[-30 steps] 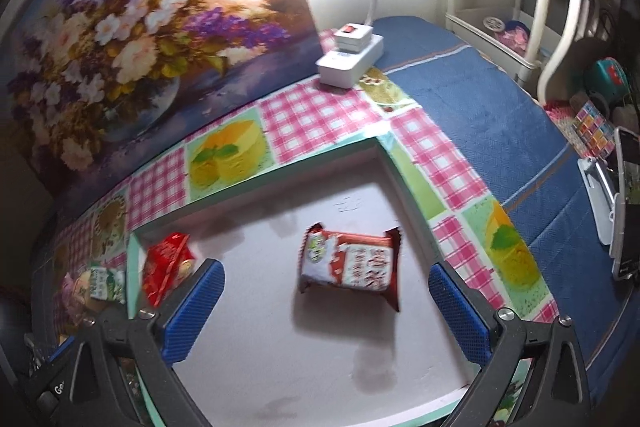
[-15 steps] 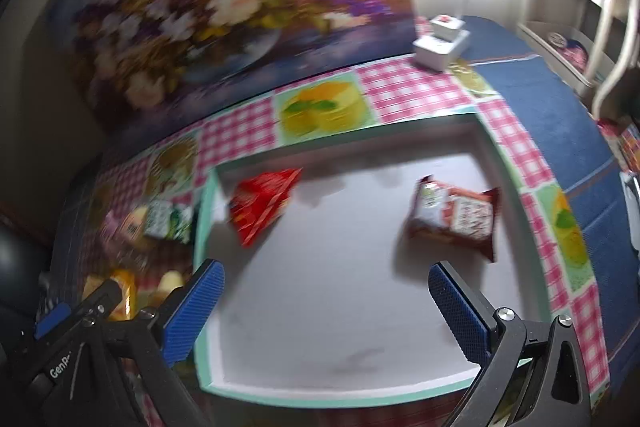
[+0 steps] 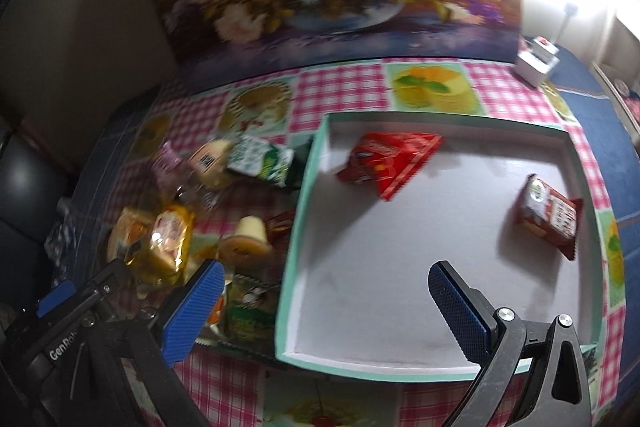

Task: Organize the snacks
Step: 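Withdraw both open grippers from the tray back toward the snack pile, then grasp the round cup cake with the right gripper while the left gripper grasps the yellow bread bag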

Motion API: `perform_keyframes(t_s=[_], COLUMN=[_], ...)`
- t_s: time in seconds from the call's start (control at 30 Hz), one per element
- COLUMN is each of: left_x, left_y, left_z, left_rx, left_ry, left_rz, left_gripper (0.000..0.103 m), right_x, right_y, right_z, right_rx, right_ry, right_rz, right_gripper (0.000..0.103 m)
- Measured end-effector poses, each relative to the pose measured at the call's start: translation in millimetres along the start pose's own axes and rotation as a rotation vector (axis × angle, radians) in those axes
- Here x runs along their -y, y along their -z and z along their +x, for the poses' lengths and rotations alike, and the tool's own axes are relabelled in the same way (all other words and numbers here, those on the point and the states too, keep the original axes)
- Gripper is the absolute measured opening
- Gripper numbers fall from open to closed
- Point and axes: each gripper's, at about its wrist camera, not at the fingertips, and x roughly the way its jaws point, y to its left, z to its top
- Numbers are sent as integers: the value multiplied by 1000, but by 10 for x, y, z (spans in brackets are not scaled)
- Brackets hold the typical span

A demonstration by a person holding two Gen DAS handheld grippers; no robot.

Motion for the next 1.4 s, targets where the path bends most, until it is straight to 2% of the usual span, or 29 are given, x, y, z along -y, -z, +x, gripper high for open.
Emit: perform_keyframes(t_s=[0.17, 0.47, 0.63, 0.7, 0.77, 0.97, 1.03, 1.1, 1.33, 1.4], left_x=[-239, -285, -307, -332, -353, -434, -411, -382, -203, -135], left_y=[19, 63, 90, 84, 77, 46, 16, -24, -150, -174], left_z=[117, 353, 450, 452, 465, 522, 525, 541, 601, 626], left_rx=[-33, -102, -138, -136, -135, -146, -137, -132, -120, -113], left_ry=[2, 25, 28, 28, 34, 85, 106, 141, 245, 276], left_rz=[-74, -94, -110, -122, -133, -204, -205, -215, -226, -214], left_gripper=[89, 89, 89, 89, 89, 89, 89, 89, 88, 87], right_x=[-160, -418, -479, -498, -535, -582, -565, -544, -446, -468], right_y=[62, 172, 173, 169, 179, 133, 85, 47, -69, -88], right_z=[148, 394, 389, 383, 399, 488, 533, 559, 648, 646], right_rx=[-53, -123, -110, -111, -117, -103, -96, -89, -59, -46], right_ry=[-64, -82, -93, -106, -114, -129, -130, -136, -137, -140], right_rz=[-26, -101, -116, -124, -137, -143, -135, -124, -99, -107], right_gripper=[103, 103, 97, 91, 91, 87, 85, 77, 74, 70])
